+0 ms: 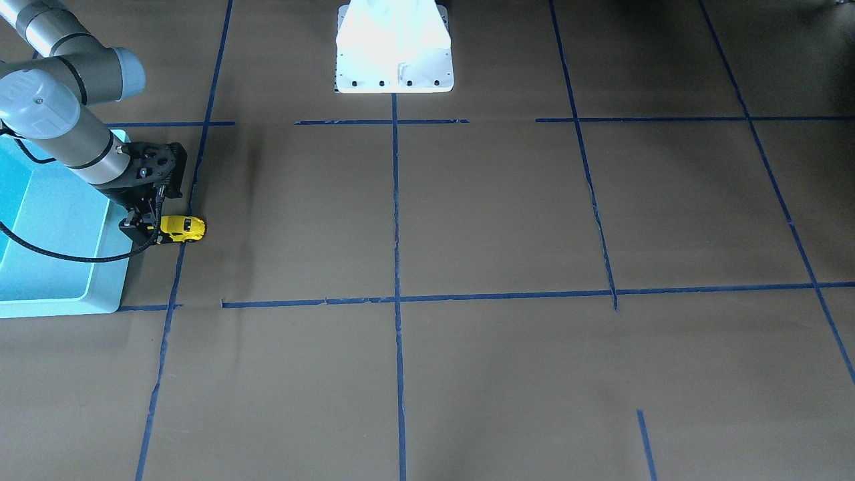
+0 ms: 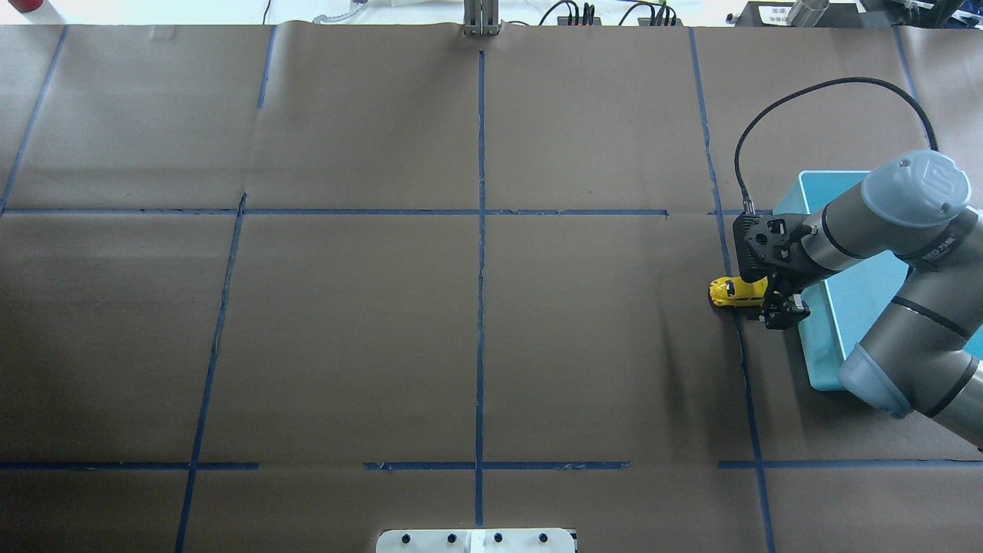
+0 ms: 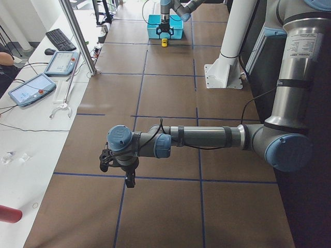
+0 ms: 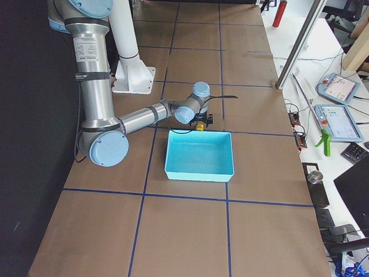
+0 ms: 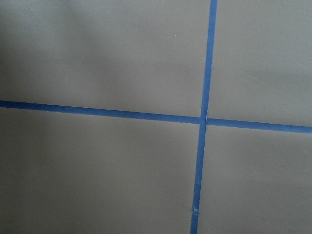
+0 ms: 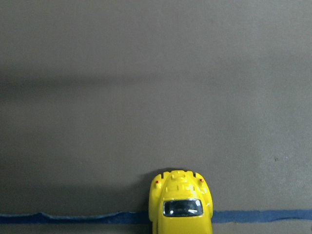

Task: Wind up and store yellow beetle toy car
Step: 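Close the right gripper around the yellow car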

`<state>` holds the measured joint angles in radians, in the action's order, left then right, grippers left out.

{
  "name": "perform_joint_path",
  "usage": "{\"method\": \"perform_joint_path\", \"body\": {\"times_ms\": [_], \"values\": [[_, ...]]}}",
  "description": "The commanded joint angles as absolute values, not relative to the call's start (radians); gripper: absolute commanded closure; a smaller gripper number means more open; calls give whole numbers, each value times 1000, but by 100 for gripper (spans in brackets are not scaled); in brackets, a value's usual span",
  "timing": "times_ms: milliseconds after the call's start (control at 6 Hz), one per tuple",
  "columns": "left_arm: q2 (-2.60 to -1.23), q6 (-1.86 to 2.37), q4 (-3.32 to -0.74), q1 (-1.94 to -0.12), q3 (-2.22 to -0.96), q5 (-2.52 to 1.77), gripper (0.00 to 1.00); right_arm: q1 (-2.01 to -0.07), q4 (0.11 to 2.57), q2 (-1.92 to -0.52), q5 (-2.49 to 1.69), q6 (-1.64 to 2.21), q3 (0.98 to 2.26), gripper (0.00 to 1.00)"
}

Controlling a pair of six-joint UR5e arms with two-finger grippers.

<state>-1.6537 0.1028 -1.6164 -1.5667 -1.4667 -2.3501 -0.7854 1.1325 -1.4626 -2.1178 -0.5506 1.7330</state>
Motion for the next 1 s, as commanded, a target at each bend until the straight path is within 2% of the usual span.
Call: {"method": "perform_joint_path", "body": {"times_ms": [0,167,333,667,833], "values": [[-1655,103,-1615,-1562,-1463,-2349,0,-778,1129,-1460,-2094,-561,1715,0],[-1657,103,-1617,-1559,-1465,-2347,0,-779,1129,-1460,-2094,-564,1712,0],[-1655,98,-1627,-1559,-1471,-2352,0,-779,1129,-1459,-2091,-566,1706,11],[-1655,95,-1629,-1559,-1465,-2356,0,-782,1129,-1457,-2083,-560,1707,77],[-1657,95,-1629,-1559,-1460,-2356,0,-791,1129,-1456,-2088,-548,1715,100]]}}
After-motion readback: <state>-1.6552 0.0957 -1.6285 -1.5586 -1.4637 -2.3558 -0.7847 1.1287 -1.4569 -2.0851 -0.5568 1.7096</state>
